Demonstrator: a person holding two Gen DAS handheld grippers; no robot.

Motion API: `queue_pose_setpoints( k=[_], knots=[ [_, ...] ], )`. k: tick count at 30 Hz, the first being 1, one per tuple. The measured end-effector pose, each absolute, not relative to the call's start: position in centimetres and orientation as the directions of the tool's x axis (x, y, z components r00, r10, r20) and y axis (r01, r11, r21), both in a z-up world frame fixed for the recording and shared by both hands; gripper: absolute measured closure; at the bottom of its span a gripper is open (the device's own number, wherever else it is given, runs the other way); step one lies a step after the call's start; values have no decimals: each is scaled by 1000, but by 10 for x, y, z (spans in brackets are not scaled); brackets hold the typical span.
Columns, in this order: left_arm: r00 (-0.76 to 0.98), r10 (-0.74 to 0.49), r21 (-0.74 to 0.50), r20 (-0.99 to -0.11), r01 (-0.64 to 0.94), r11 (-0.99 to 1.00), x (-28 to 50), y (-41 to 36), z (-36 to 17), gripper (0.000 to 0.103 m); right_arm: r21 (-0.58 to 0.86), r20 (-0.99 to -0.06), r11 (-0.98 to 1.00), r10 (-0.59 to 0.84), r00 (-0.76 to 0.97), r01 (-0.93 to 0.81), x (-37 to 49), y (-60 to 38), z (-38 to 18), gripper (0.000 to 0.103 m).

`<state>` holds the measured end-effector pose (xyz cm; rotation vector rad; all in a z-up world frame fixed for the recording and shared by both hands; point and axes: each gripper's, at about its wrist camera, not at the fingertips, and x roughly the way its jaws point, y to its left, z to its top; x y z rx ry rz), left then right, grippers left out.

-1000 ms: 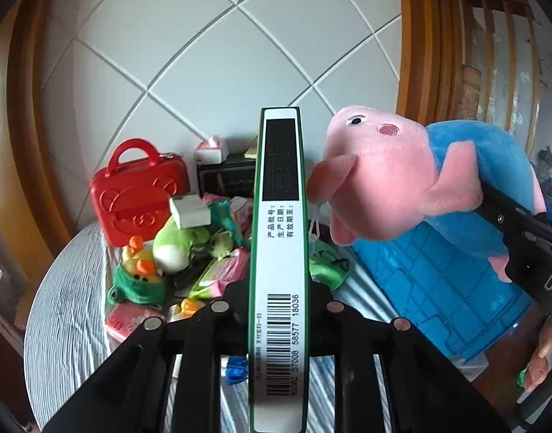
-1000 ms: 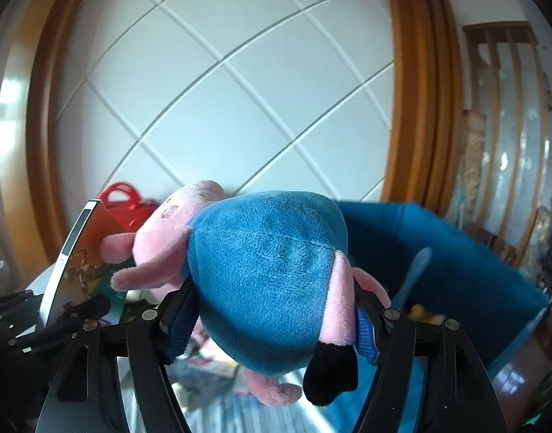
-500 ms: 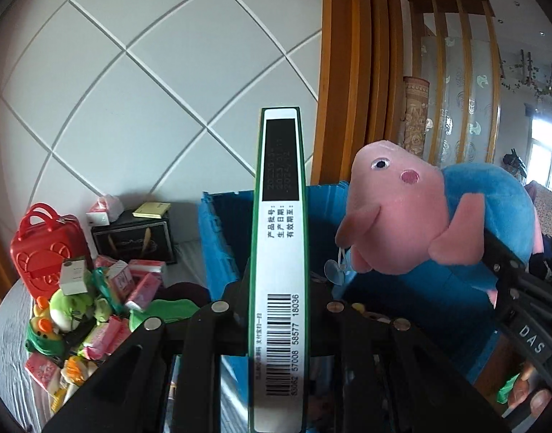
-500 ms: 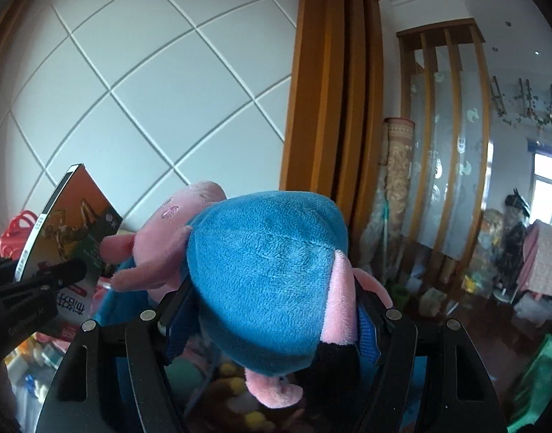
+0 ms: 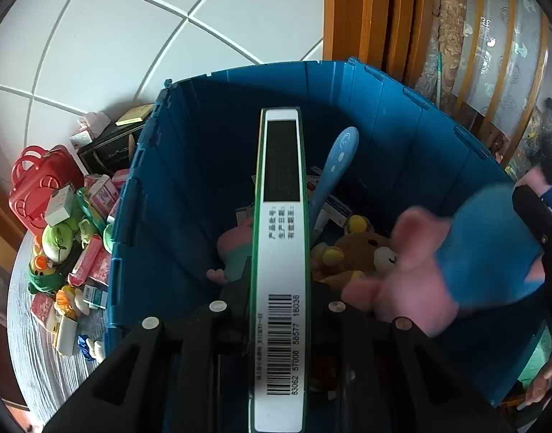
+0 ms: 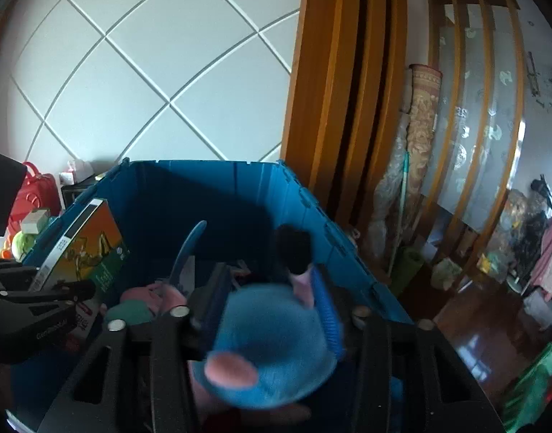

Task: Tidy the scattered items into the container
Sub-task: 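Carry the pig and barcode box into the blue crate and release both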

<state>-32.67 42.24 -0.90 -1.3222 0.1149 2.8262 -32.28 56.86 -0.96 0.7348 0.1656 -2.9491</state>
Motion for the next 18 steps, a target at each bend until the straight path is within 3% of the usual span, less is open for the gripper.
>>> queue_pose_setpoints(
  k=[1,4,7,9,16,18],
  knots=[
    [-647,-14,59,-763,-48,-997,-324,422,-8,58,-78,-475,-989,-73,-877,125,-327,572,-10,63],
    [-686,-20,63,-727,-38,-997,-314,414,-4,28,-65,-474,-990,-82,-877,127,-328,573,-12,62],
    [-700,-5,56,-714,-50,-997,-306,412,-1,24,-57,-475,-989,-96,-875,140,-323,574,-14,51],
    [-707,1,56,-708,-58,-997,-302,412,0,24,-51,-474,-988,-104,-875,144,-319,574,-16,33],
    [-713,35,30,-700,-78,-996,-282,420,-3,23,-33,-472,-986,-126,-873,161,-299,577,-21,14],
    [-719,39,28,-693,-82,-996,-274,424,-5,23,-28,-467,-986,-133,-874,165,-292,581,-22,0]
  ],
)
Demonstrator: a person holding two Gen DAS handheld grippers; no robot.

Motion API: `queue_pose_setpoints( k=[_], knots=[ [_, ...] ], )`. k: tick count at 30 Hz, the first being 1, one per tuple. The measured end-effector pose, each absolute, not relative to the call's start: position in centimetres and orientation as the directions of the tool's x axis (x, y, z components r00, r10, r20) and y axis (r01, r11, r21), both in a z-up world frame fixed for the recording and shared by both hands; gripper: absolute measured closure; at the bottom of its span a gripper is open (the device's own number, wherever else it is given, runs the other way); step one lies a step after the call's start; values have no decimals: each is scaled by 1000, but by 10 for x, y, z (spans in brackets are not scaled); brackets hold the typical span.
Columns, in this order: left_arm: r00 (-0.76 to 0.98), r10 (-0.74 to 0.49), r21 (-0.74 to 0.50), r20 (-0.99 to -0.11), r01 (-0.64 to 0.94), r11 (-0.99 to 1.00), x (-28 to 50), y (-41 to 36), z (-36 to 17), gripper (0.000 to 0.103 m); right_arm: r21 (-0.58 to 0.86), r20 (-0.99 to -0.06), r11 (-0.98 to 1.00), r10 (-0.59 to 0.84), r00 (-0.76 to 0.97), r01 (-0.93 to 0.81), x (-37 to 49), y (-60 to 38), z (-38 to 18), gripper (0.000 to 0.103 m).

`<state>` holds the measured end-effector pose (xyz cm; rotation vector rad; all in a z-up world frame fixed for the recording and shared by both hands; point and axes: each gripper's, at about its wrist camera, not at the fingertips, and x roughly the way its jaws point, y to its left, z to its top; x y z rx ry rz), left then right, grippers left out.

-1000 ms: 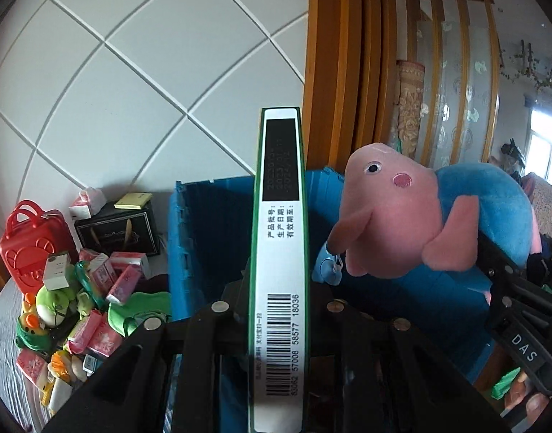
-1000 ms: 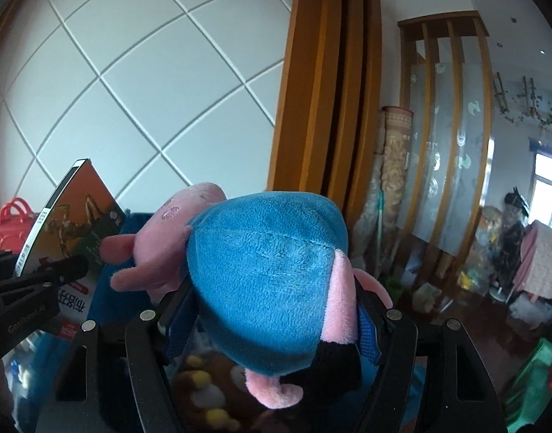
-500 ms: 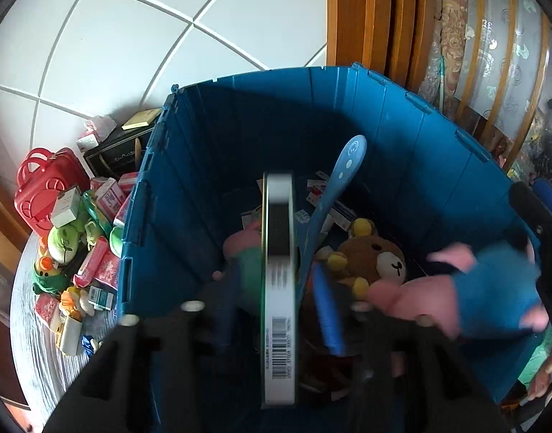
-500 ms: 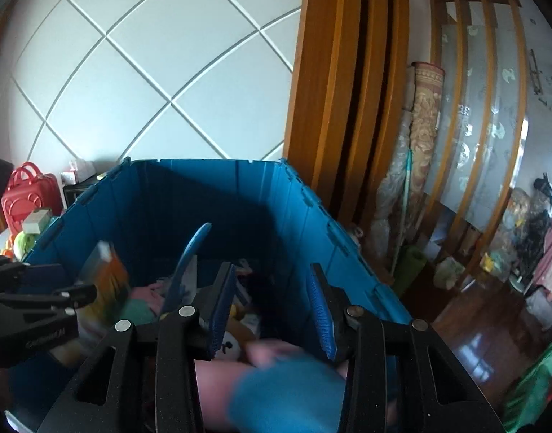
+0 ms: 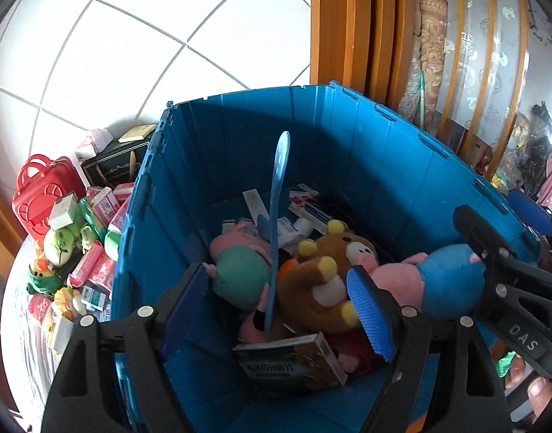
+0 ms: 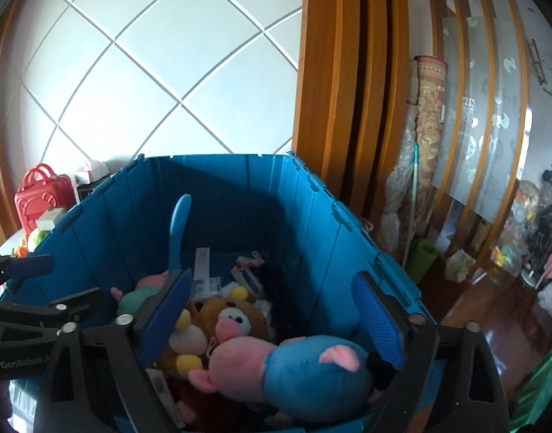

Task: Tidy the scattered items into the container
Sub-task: 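Carry the pig and barcode box into the blue crate and release both, then withdraw both grippers from the crate back over the pile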

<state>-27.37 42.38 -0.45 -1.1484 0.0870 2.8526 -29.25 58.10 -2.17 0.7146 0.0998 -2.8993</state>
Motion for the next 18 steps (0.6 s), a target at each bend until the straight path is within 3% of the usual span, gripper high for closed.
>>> queue_pose_setpoints(
  k=[9,18],
  knots=[
    [-737,58,-9,-674,-71,-997,-248,426,-6,21,1,-437,-986,-151,-887,167,-273,597,-20,0],
    [-772,32,4,-635,-45,-999,-228,420,-1,21,24,-474,-986,-159,-866,167,-280,595,-33,0]
  ],
)
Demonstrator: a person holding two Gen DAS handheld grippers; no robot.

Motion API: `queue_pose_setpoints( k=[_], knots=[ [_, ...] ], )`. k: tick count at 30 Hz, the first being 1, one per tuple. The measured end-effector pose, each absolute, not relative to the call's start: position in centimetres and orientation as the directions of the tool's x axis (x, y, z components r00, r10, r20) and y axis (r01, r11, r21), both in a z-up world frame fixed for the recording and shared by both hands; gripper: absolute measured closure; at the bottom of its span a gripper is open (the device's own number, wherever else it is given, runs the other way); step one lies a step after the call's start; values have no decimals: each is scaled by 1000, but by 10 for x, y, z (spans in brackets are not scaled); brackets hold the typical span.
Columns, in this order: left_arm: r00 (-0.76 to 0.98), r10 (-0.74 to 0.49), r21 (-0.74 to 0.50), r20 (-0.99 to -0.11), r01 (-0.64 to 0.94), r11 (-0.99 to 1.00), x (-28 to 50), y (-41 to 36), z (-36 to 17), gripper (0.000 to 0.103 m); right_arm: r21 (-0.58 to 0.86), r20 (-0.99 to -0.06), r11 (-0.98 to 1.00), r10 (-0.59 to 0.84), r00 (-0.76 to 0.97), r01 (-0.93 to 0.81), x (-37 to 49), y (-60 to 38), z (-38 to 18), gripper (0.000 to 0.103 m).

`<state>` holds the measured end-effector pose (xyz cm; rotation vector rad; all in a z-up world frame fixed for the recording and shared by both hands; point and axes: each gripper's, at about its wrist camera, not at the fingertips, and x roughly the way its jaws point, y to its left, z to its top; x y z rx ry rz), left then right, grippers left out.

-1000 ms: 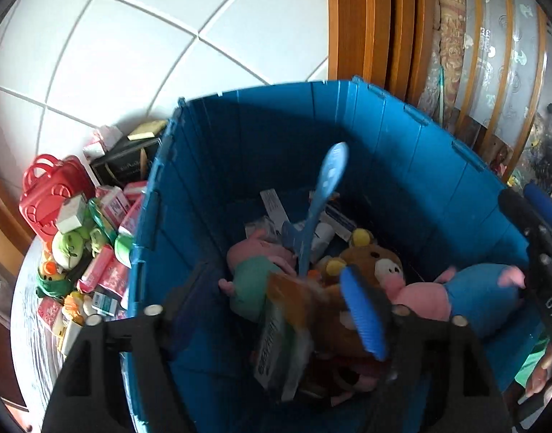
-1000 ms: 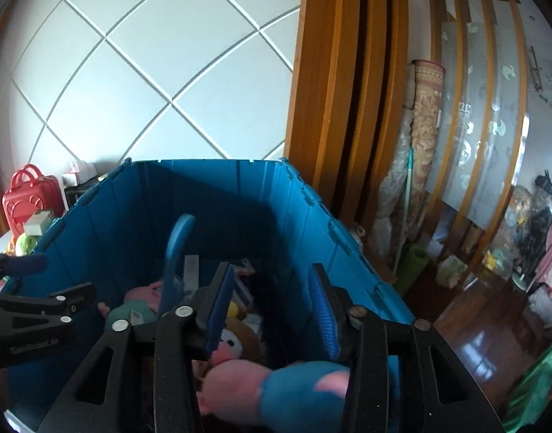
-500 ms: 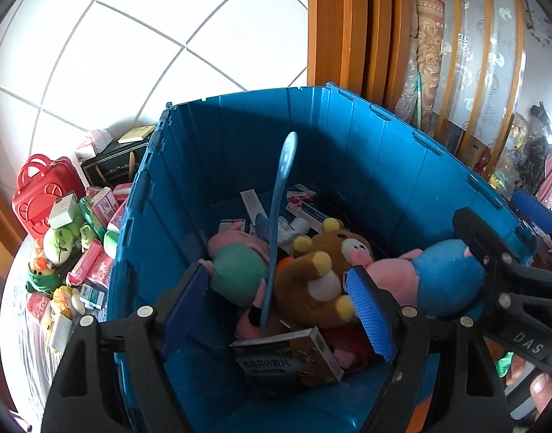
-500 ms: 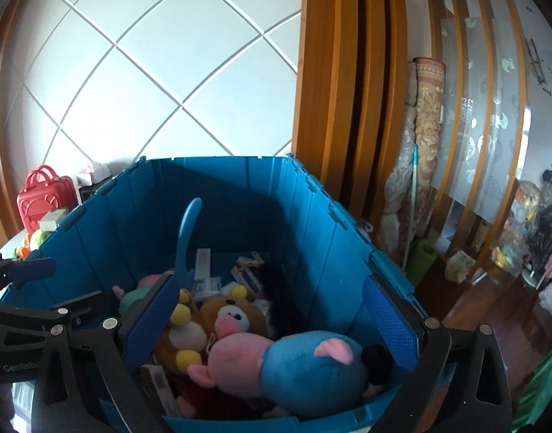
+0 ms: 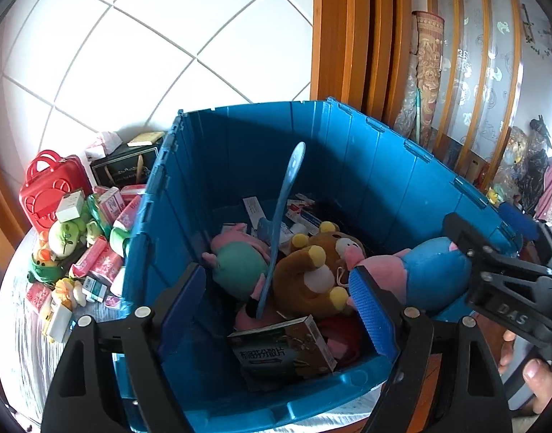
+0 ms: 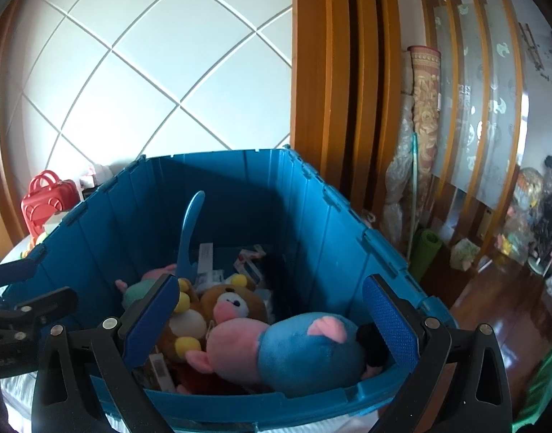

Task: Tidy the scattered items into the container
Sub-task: 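Withdraw both grippers from the crate back over the pile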

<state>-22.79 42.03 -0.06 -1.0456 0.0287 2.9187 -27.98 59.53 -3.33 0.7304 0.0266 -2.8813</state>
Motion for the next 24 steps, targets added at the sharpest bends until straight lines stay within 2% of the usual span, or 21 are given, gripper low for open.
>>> queue_pose_setpoints(
  k=[13,24],
  knots=[
    [-830,-4,-10,-558,11,-1000,-199,368,22,21,9,-432,-978,-191,-881,208,-262,549,-17,0],
    [-848,-17,-39,-529,44,-998,-165,258,30,21,7,-363,-972,-223,-905,237,-217,445,13,0]
  ],
)
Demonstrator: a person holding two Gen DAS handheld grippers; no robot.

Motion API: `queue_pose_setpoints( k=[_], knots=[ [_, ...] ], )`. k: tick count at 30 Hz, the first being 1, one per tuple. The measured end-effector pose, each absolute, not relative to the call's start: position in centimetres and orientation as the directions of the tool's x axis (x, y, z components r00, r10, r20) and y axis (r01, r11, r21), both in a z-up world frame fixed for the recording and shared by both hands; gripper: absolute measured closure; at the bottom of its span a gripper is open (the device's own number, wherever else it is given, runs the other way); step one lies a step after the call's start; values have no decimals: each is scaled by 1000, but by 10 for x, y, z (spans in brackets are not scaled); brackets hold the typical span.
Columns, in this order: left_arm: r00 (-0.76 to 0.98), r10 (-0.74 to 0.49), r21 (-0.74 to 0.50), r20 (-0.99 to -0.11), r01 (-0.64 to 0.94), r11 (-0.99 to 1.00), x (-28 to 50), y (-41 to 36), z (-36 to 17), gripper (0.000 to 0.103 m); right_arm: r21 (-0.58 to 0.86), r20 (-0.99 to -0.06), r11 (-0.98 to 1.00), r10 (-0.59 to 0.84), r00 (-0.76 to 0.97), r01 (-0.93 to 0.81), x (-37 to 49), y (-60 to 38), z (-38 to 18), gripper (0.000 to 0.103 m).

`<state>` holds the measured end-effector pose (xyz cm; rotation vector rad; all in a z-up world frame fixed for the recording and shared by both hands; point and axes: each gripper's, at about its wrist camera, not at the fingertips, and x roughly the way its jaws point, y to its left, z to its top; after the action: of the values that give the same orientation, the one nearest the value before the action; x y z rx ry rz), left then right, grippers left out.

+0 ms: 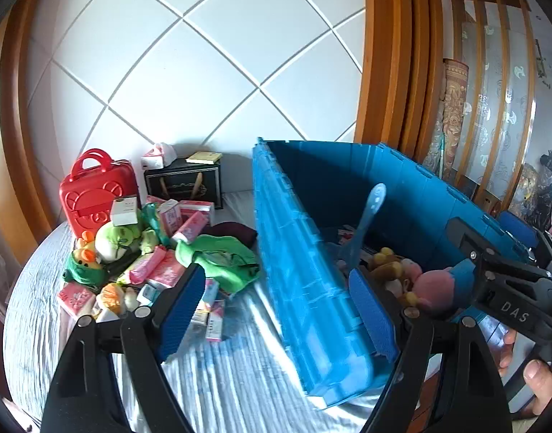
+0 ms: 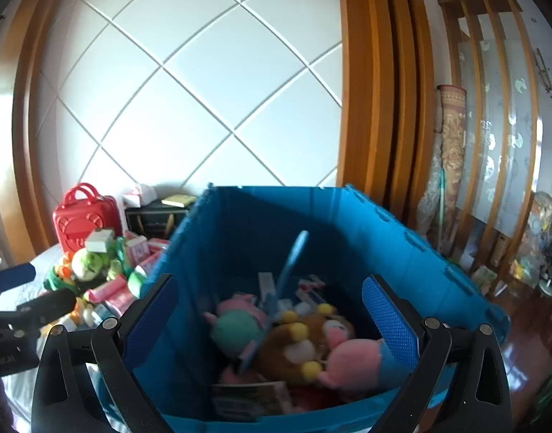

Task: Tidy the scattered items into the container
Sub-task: 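Withdraw both grippers from the crate back over the pile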

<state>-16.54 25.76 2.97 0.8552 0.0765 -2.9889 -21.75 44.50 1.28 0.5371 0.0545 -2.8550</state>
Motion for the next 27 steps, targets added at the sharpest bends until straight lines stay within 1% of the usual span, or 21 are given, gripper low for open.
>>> queue_pose_setpoints(
  k=[8,13,20,25,27],
  knots=[
    [-842,-41,-51,-537,81,-995,-137,162,23,21,-14,-339,-956,-271,-901,293,-179,345,21,0],
    [-831,-71,-59,-551,124,-991,-124,104,9,21,9,-339,-947,-305,-890,322,-161,288,13,0],
    [-789,-153,-52,-596,228,-972,-123,45,-25,21,-7,-427,-921,-349,-834,389,-164,228,-14,0],
    [-733,-140,-74,-666,251,-965,-142,21,-58,21,-19,-503,-901,-366,-783,433,-189,202,-50,0],
    [-706,-159,-68,-690,282,-957,-151,13,-72,21,9,-540,-887,-392,-744,461,-207,195,-69,0]
  ],
)
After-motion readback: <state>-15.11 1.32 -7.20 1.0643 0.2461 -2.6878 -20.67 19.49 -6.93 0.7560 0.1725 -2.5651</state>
